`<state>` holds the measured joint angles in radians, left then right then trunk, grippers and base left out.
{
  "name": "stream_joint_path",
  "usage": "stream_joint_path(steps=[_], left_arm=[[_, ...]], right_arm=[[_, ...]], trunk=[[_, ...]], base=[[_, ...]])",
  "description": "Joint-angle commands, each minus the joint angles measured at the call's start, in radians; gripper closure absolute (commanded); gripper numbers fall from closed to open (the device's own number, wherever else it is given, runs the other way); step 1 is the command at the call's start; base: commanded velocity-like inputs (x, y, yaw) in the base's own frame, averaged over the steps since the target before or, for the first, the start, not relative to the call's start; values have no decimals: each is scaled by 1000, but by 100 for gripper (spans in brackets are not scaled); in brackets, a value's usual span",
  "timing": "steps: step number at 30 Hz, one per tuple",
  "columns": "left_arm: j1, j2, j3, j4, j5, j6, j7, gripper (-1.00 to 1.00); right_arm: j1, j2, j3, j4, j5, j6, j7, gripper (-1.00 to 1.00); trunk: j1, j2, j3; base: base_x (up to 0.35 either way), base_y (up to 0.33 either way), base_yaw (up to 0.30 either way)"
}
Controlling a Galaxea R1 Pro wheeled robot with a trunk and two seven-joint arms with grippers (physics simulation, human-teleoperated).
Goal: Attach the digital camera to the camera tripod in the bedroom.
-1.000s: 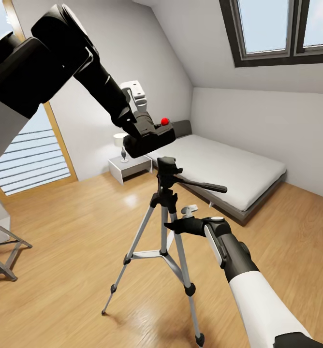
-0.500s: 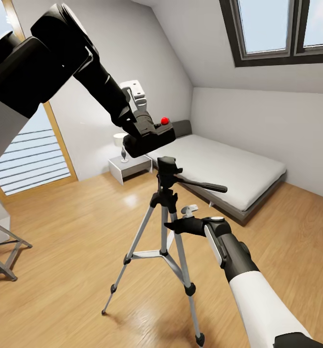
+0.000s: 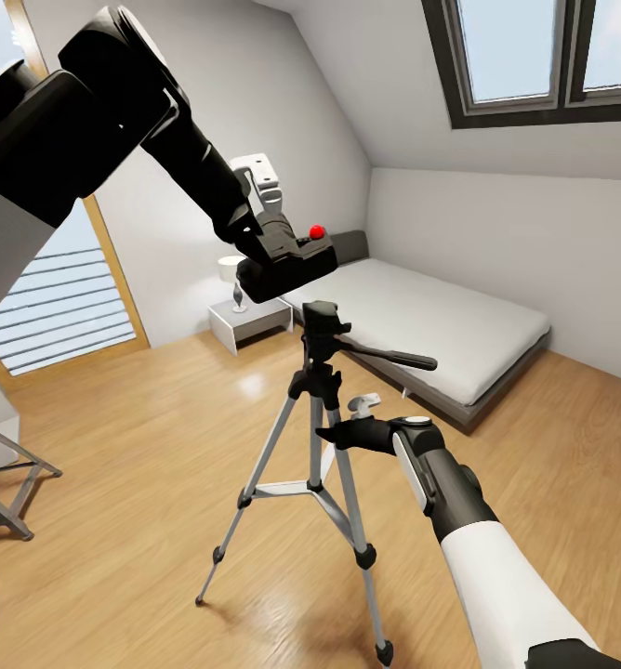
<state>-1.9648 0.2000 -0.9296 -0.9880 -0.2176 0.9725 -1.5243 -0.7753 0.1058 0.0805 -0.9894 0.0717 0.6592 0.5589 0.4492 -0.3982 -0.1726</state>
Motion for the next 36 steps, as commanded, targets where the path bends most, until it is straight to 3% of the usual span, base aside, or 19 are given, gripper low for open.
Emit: stream_joint_path(steps=[1, 10, 18, 36], left_arm=[[-2, 1, -2, -1, -10, 11, -10, 100], [-2, -9, -6, -7, -11, 9, -3, 100], [-2, -45, -13, -37, -38, 4, 23, 100], [-2, -88, -21, -56, -53, 0, 30, 100]], right_arm=[[-1, 0, -2, 3, 65, 77, 4, 100], [-1, 0, -2, 2, 65, 83, 4, 100], [-1, -1, -2, 2, 62, 84, 4, 100], [-1, -2, -2, 4, 60, 83, 5, 100]], trunk=[[1, -2, -2], [1, -2, -2], [1, -2, -2], [1, -2, -2]], base=[[0, 0, 0], [0, 0, 0], [0, 0, 0], [0, 0, 0]])
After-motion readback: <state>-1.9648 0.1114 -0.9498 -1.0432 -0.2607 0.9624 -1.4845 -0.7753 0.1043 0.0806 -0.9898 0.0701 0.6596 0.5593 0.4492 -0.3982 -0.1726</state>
